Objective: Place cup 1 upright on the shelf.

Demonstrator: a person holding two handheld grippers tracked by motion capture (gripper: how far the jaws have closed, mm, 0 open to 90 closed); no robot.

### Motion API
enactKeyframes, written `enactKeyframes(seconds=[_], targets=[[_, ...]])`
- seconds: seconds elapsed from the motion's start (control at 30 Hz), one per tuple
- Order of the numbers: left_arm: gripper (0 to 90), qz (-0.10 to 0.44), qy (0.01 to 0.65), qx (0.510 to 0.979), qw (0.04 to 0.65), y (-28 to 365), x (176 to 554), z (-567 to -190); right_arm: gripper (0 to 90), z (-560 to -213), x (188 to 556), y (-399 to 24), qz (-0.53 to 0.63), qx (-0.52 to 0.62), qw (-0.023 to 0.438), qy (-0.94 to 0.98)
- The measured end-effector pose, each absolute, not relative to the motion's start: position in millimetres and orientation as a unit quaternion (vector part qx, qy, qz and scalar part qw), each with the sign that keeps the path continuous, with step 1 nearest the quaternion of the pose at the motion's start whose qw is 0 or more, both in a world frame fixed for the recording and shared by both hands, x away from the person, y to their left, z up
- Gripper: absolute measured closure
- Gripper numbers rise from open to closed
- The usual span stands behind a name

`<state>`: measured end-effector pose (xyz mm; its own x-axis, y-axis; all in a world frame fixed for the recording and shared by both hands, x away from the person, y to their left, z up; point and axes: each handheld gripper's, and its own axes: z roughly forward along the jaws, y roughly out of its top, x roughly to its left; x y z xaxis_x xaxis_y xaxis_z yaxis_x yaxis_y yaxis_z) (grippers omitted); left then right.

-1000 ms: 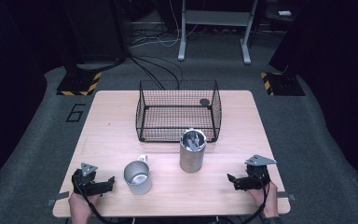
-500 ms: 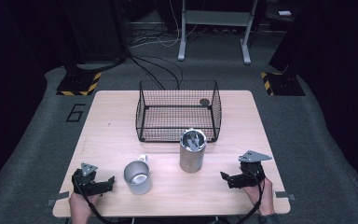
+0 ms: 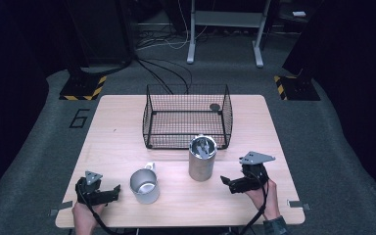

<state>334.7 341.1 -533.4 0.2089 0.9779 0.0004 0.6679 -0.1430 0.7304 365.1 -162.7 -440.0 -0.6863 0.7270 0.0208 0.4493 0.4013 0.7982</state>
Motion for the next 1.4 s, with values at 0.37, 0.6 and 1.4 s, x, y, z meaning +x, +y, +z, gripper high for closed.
enactKeyframes(seconds=[0.37,0.6,1.4], targets=[[0.5,0.251,0.577,0.713,0.309,341.1,334.6,-533.3,0.0,-428.1,374.3,-137.0,0.426,0.33,0.165,0.826],[0.5,0.25,0.576,0.714,0.31,341.0,334.7,-533.3,0.0,-422.2,382.4,-126.3,0.433,0.318,0.164,0.828],[0.5,0.25,0.576,0.714,0.31,341.0,334.7,-533.3,0.0,-419.8,408.9,-95.4,0.455,0.306,0.17,0.819]])
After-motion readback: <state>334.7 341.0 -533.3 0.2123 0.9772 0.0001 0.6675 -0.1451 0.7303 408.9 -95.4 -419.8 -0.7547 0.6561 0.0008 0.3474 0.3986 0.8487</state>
